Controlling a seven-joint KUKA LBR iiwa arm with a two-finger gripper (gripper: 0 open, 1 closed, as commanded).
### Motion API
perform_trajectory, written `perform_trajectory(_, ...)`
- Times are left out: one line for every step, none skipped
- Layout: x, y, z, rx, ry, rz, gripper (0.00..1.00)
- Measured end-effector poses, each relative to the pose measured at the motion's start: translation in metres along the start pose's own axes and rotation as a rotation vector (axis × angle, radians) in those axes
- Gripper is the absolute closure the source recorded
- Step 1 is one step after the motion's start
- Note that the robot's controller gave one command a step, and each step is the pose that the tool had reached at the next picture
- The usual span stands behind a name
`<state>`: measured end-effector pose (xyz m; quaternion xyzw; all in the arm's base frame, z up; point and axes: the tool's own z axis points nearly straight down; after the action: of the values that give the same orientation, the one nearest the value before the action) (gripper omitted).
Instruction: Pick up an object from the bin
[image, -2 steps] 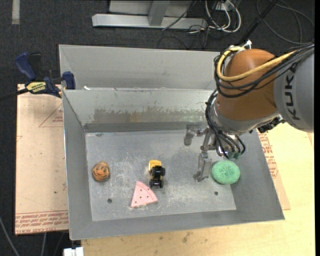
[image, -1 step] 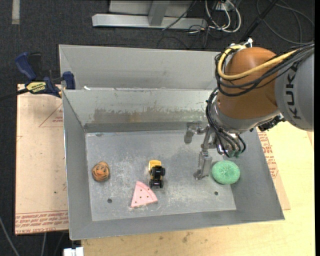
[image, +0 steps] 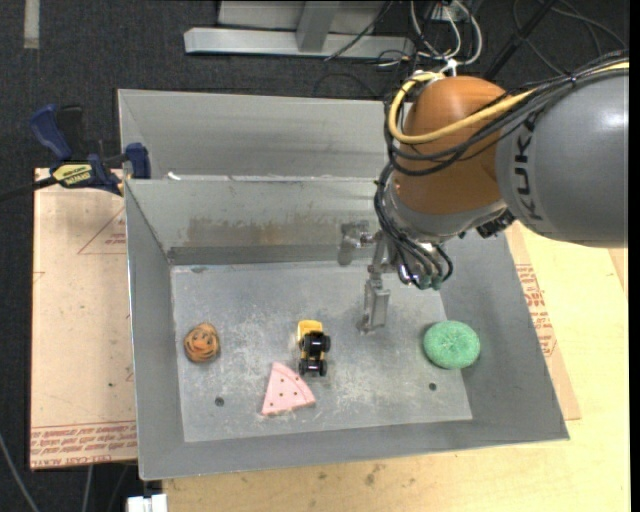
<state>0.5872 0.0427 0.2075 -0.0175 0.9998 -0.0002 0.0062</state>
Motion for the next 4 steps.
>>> perform_trajectory(-0.035,0.032,0.050,-0.002,0.004,-0.075,0.00)
perform_trajectory(-0.005,0.027,0.079,-0.004,0.009,-0.107,0.00)
perform_trajectory(0.004,0.026,0.124,-0.002,0.009,-0.037,0.00)
perform_trajectory(0.008,0.031,0.135,-0.003,0.005,-0.116,1.00)
